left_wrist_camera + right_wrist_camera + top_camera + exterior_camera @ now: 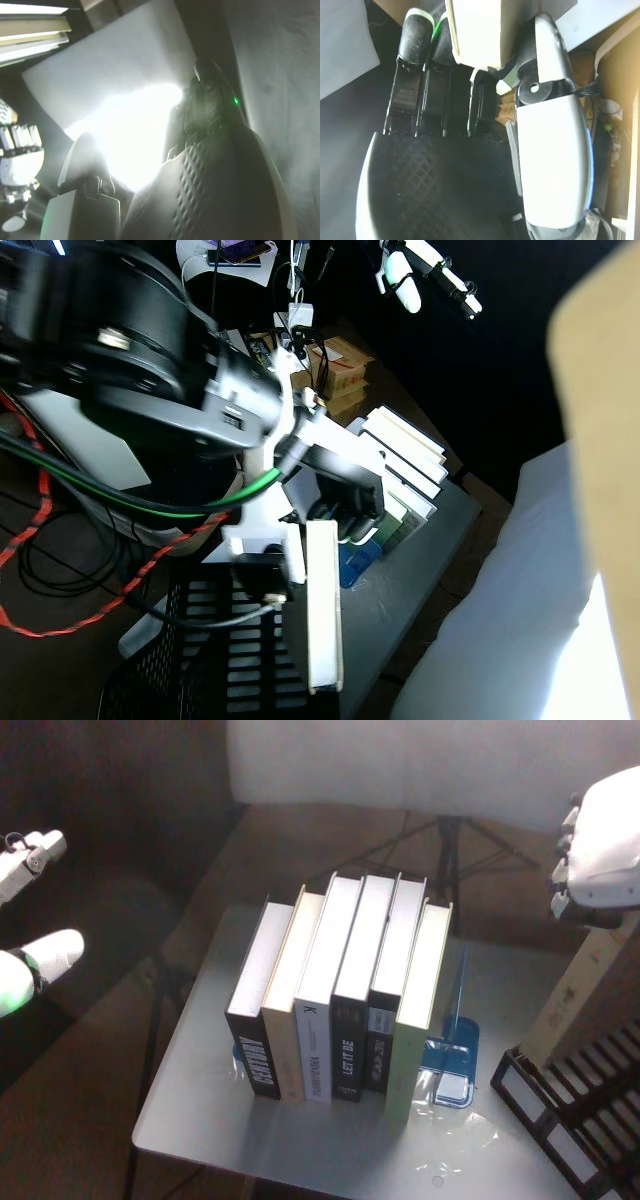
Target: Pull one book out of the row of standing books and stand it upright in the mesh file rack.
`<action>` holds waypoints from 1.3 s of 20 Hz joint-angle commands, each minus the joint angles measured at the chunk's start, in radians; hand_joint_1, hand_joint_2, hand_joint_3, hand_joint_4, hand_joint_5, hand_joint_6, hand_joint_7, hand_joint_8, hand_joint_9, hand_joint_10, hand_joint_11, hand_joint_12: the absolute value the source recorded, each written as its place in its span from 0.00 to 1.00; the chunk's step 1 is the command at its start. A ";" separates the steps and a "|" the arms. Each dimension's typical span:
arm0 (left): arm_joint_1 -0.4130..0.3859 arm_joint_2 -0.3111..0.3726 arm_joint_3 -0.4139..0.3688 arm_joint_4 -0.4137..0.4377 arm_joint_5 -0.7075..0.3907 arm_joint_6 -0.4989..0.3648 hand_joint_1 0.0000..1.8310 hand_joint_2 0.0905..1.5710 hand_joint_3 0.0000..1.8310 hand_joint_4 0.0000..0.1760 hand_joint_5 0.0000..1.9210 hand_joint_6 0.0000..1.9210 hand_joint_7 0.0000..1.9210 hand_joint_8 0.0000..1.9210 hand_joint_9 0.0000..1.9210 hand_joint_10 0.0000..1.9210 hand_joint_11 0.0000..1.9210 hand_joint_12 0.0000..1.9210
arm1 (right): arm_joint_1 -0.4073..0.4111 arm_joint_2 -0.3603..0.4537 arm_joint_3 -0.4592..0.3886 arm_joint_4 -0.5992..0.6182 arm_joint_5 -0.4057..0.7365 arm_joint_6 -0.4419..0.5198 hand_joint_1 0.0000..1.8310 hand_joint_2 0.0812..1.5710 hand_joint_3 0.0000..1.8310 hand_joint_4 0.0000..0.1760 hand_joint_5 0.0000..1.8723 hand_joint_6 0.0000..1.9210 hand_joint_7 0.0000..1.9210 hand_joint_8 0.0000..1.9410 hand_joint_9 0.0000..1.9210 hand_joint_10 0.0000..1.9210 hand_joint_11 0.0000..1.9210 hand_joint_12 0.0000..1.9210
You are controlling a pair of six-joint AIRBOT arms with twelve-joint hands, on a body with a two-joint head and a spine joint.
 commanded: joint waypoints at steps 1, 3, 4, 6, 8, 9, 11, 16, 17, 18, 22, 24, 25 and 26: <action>0.002 0.002 0.002 -0.011 -0.129 -0.004 0.24 0.89 0.00 0.00 0.04 0.00 0.00 0.00 0.00 0.00 0.00 0.16 | -0.003 0.011 0.016 -0.043 -0.072 0.006 0.74 0.74 0.00 0.00 0.41 0.64 0.46 0.58 0.42 0.76 0.33 0.90; 0.003 0.002 0.003 -0.011 -0.130 -0.004 0.24 0.89 0.00 0.00 0.04 0.00 0.00 0.00 0.00 0.00 0.00 0.16 | -0.017 -0.008 0.046 -0.076 -0.075 0.039 0.75 0.72 0.00 0.00 0.44 0.60 0.49 0.52 0.44 0.72 0.31 0.88; 0.003 0.001 0.004 -0.011 -0.130 -0.005 0.23 0.88 0.00 0.00 0.04 0.00 0.00 0.00 0.00 0.00 0.00 0.16 | -0.026 -0.013 0.064 -0.080 -0.080 0.055 0.75 0.71 0.00 0.00 0.45 0.58 0.51 0.51 0.45 0.71 0.33 0.89; 0.004 0.000 0.005 -0.011 -0.130 -0.006 0.23 0.88 0.00 0.03 0.04 0.00 0.00 0.00 0.00 0.00 0.00 0.16 | -0.036 -0.015 0.083 -0.085 -0.086 0.068 0.75 0.70 0.00 0.00 0.46 0.55 0.52 0.50 0.45 0.70 0.33 0.87; 0.005 -0.002 0.007 -0.011 -0.129 -0.006 0.24 0.88 0.00 0.10 0.04 0.00 0.01 0.00 0.01 0.00 0.00 0.20 | -0.045 -0.015 0.106 -0.089 -0.086 0.085 0.75 0.71 0.00 0.00 0.45 0.56 0.52 0.53 0.44 0.70 0.33 0.87; 0.005 -0.004 0.009 -0.011 -0.129 -0.007 0.24 0.88 0.00 0.12 0.04 0.00 0.00 0.00 0.00 0.00 0.00 0.14 | -0.051 -0.015 0.116 -0.090 -0.086 0.091 0.75 0.71 0.00 0.00 0.45 0.56 0.52 0.53 0.44 0.70 0.33 0.87; 0.005 -0.009 0.014 -0.009 -0.126 -0.010 0.22 0.88 0.00 0.07 0.04 0.00 0.00 0.00 0.00 0.00 0.00 0.13 | -0.059 -0.021 0.142 -0.092 -0.086 0.103 0.75 0.71 0.00 0.00 0.44 0.57 0.51 0.55 0.43 0.71 0.34 0.87; 0.004 -0.013 0.020 -0.005 -0.128 -0.015 0.20 0.89 0.00 0.00 0.04 0.00 0.01 0.00 0.00 0.00 0.00 0.22 | -0.059 -0.044 0.150 -0.095 -0.093 0.103 0.75 0.71 0.00 0.00 0.46 0.55 0.52 0.53 0.44 0.70 0.32 0.86; 0.004 -0.014 0.021 -0.004 -0.129 -0.015 0.20 0.89 0.00 0.02 0.04 0.00 0.01 0.00 0.00 0.00 0.00 0.19 | -0.059 -0.053 0.154 -0.097 -0.095 0.099 0.75 0.72 0.00 0.00 0.45 0.56 0.49 0.58 0.42 0.72 0.29 0.88; 0.004 -0.014 0.022 -0.004 -0.131 -0.015 0.20 0.89 0.00 0.00 0.04 0.00 0.01 0.00 0.00 0.00 0.00 0.19 | -0.059 -0.059 0.155 -0.097 -0.095 0.093 0.75 0.72 0.00 0.00 0.45 0.55 0.49 0.59 0.42 0.73 0.28 0.88; 0.004 -0.019 0.029 -0.003 -0.137 -0.019 0.22 0.89 0.00 0.00 0.04 0.00 0.00 0.00 0.00 0.00 0.00 0.11 | -0.058 -0.076 0.163 -0.099 -0.094 0.060 0.75 0.70 0.00 0.00 0.51 0.44 0.52 0.54 0.45 0.71 0.38 0.85; 0.004 -0.022 0.033 -0.002 -0.140 -0.022 0.21 0.90 0.00 0.04 0.04 0.00 0.00 0.00 0.00 0.00 0.00 0.11 | -0.057 -0.079 0.171 -0.100 -0.093 0.059 0.76 0.68 0.00 0.00 0.54 0.40 0.54 0.48 0.47 0.68 0.39 0.82; 0.004 -0.023 0.034 -0.002 -0.141 -0.022 0.22 0.90 0.00 0.00 0.04 0.00 0.00 0.00 0.00 0.00 0.00 0.10 | -0.057 -0.079 0.173 -0.100 -0.093 0.059 0.76 0.68 0.00 0.00 0.53 0.43 0.54 0.50 0.46 0.68 0.38 0.83; 0.004 -0.023 0.035 -0.001 -0.143 -0.023 0.22 0.90 0.00 0.00 0.04 0.00 0.00 0.00 0.00 0.00 0.00 0.09 | -0.057 -0.078 0.174 -0.101 -0.093 0.059 0.76 0.69 0.00 0.00 0.52 0.44 0.53 0.51 0.45 0.69 0.37 0.83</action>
